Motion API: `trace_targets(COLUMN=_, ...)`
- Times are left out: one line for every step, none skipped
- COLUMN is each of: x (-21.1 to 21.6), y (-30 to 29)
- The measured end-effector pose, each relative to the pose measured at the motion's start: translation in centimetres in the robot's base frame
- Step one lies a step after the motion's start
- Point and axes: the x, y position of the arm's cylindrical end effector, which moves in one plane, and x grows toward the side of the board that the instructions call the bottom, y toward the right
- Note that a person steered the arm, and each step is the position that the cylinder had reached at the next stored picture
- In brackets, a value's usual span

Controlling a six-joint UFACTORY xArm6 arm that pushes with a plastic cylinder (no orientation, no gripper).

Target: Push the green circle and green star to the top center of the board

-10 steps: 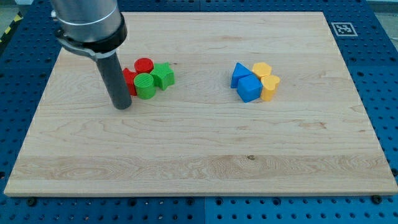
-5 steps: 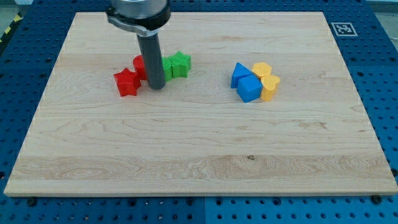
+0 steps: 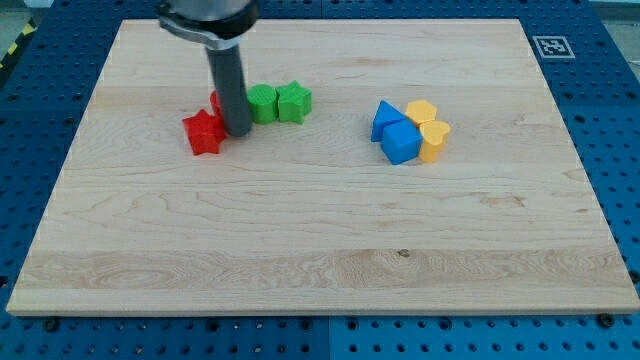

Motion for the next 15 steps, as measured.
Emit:
trace_targets(x=-0.7, y=-0.1)
trace_targets(x=-1.8, y=0.1)
trace_targets(x=-1.8, y=1.3)
trace_targets(x=-1.8, y=4.1)
trace_targets(x=-1.8, y=7.1)
trace_targets(x=-1.8, y=8.6)
trace_targets(x=-1.8, y=9.3)
trace_targets(x=-1.6, y=7.2)
trace_targets(x=-1.4, y=3.2)
trace_targets(x=-3.4, y=2.4)
trace_targets(x=-4.6, y=2.2)
trace_targets(x=-4.6, y=2.8)
trace_targets(x=-4.6, y=5.2)
trace_targets(x=-4.5, y=9.1)
trace_targets(x=-4.1, y=11.5)
